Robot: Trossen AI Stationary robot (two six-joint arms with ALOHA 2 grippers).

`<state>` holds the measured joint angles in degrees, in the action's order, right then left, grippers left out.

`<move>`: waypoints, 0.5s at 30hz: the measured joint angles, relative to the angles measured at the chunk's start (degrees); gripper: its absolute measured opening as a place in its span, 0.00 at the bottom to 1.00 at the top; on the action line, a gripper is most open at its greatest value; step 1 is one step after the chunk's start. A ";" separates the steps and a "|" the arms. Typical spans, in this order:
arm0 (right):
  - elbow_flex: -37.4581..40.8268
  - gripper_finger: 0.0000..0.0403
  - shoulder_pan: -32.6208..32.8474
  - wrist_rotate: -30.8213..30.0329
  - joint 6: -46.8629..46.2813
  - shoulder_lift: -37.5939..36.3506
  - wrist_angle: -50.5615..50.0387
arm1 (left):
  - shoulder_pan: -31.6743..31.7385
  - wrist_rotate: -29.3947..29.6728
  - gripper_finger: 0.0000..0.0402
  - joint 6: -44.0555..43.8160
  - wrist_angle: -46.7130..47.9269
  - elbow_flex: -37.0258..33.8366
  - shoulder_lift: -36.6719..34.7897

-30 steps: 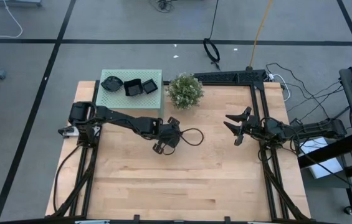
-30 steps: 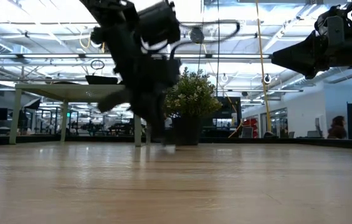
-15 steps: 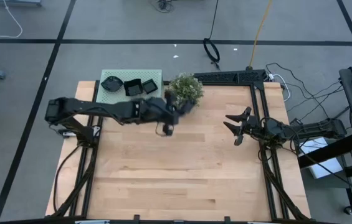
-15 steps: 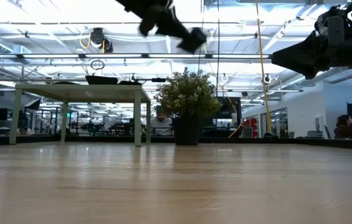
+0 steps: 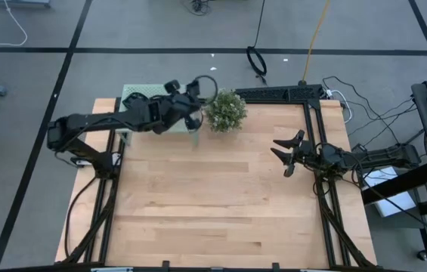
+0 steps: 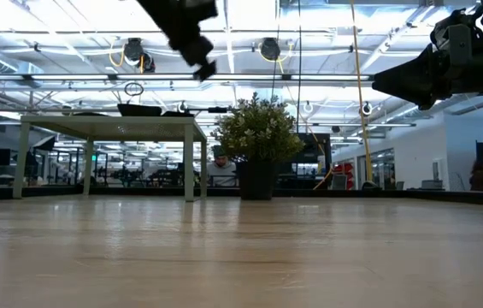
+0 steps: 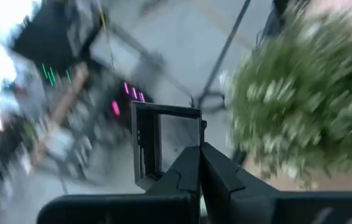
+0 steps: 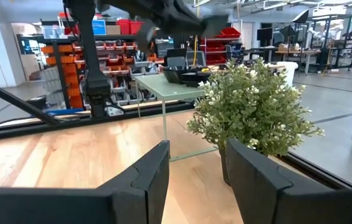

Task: Pick & Place Mini shaped plates
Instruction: Stack the square plate on top of the square plate on the shelf

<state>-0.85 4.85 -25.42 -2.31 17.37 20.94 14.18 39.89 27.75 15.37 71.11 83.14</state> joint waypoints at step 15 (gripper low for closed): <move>-0.01 0.36 0.00 -0.01 0.00 0.00 0.03 | 4.87 -2.98 0.03 -29.61 19.14 -0.04 0.11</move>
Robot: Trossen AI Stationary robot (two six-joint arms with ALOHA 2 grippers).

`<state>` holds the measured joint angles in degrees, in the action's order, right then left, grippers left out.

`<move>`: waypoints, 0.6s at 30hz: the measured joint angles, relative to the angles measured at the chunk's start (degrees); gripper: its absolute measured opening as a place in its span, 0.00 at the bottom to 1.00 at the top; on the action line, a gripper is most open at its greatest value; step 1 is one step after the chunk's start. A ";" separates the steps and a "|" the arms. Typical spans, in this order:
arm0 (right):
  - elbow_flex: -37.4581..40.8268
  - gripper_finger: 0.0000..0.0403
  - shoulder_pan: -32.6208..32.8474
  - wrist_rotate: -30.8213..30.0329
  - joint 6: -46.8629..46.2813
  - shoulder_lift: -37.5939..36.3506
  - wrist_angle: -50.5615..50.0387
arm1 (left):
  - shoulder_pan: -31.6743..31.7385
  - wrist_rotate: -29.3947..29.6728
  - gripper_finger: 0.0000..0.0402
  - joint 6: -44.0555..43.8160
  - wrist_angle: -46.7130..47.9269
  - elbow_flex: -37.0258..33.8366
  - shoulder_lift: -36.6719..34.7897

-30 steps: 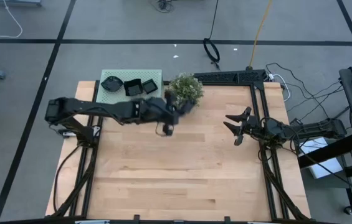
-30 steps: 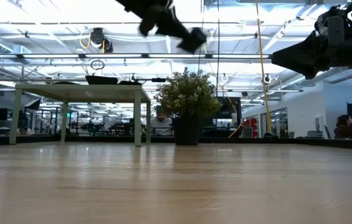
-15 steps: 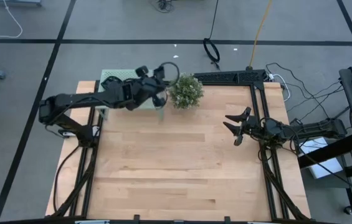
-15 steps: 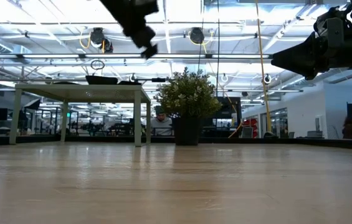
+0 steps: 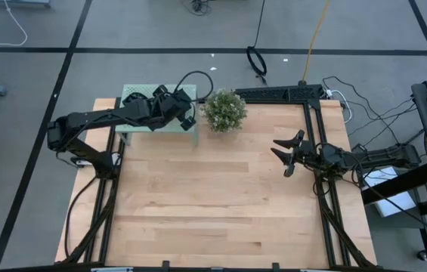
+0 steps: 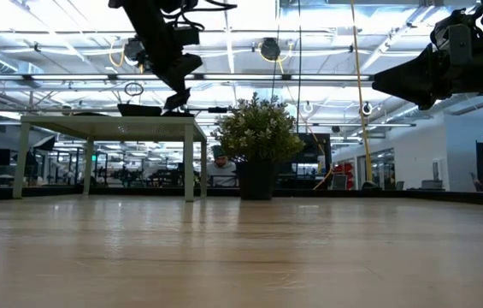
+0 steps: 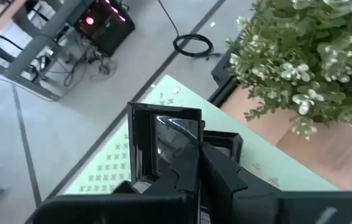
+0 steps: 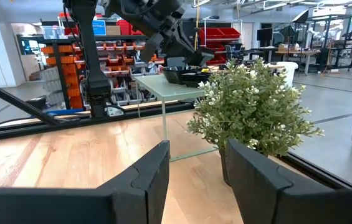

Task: Pick & Place Mini shaped plates
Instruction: Stack the square plate on top of the square plate on the shelf

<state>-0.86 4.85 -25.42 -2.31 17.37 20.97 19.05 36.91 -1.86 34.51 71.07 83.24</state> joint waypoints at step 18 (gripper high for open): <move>0.00 0.36 0.01 -0.01 0.02 0.00 0.00 | 0.07 -2.12 0.01 -4.67 4.28 0.00 0.00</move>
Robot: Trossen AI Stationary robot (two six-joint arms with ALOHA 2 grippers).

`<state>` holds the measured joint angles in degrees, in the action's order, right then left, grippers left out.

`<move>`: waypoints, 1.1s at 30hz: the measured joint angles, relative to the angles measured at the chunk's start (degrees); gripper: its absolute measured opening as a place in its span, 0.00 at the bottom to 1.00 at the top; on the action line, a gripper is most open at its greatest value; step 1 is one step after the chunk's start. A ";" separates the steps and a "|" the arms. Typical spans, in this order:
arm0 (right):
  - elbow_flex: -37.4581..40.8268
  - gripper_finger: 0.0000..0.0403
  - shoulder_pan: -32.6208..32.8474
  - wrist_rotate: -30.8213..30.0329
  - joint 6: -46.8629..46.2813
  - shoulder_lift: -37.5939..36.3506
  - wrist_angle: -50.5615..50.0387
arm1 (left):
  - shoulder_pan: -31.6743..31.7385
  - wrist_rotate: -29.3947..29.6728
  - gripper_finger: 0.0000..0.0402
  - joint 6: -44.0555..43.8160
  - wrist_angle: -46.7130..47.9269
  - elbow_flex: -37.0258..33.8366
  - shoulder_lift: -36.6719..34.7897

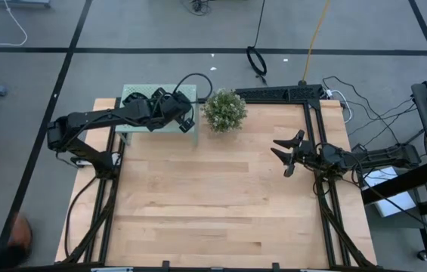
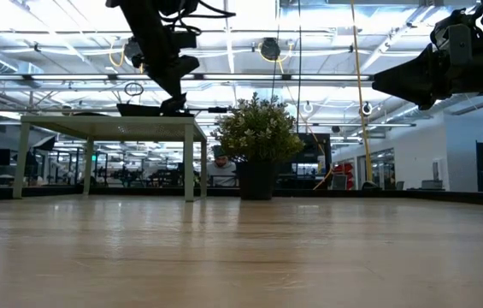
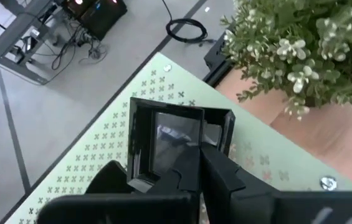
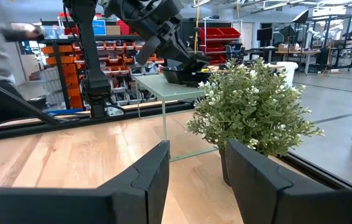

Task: Pick & Place Mini shaped plates
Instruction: Stack the square plate on top of the square plate on the shelf, then return to Home Position

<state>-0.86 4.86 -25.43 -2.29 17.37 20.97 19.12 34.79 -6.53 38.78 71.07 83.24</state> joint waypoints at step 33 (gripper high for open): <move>0.01 0.36 -0.01 0.00 -0.02 0.02 -0.01 | 0.25 -1.36 0.31 7.42 -3.33 -0.02 0.00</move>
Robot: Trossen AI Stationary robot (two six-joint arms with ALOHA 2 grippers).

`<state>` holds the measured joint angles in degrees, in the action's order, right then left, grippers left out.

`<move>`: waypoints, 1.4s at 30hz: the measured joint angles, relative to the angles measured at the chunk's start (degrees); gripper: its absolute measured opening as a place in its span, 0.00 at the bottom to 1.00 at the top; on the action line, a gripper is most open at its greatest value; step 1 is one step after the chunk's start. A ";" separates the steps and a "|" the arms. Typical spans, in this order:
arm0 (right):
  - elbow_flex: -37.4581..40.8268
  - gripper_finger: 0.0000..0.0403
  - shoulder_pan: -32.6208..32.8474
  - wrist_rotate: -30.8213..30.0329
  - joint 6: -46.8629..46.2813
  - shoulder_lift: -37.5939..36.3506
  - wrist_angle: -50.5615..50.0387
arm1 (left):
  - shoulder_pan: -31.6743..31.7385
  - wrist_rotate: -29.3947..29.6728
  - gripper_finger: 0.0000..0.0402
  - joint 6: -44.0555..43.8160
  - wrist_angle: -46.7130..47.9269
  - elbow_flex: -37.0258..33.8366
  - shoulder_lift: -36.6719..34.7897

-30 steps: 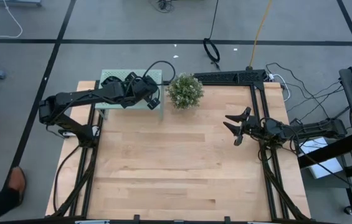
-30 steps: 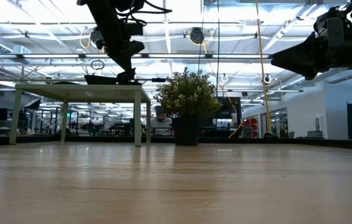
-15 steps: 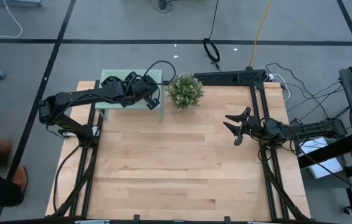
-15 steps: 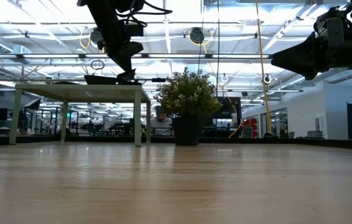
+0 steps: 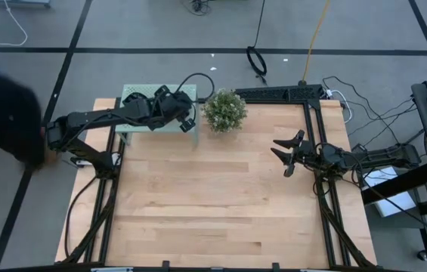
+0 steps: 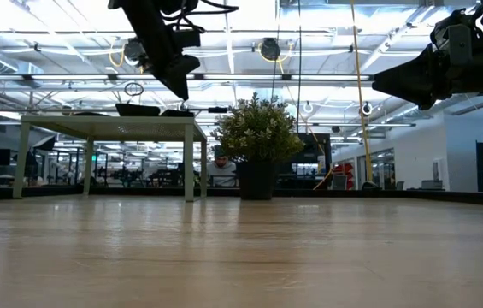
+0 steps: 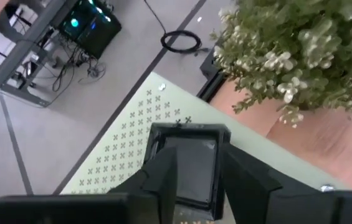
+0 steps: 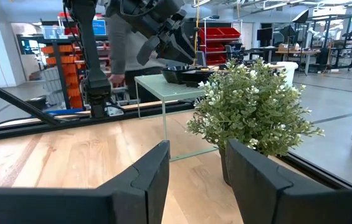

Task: Pick & Place Mini shaped plates
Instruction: Return to Home Position

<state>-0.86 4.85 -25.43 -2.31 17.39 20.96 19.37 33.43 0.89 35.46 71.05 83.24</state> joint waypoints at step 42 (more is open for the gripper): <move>0.02 0.36 0.00 0.00 0.02 0.00 0.01 | -19.07 -25.04 0.32 -14.36 8.61 0.00 -38.27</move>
<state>-0.84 4.85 -25.43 -2.28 17.39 20.98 0.30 8.40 -13.48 44.07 71.05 44.97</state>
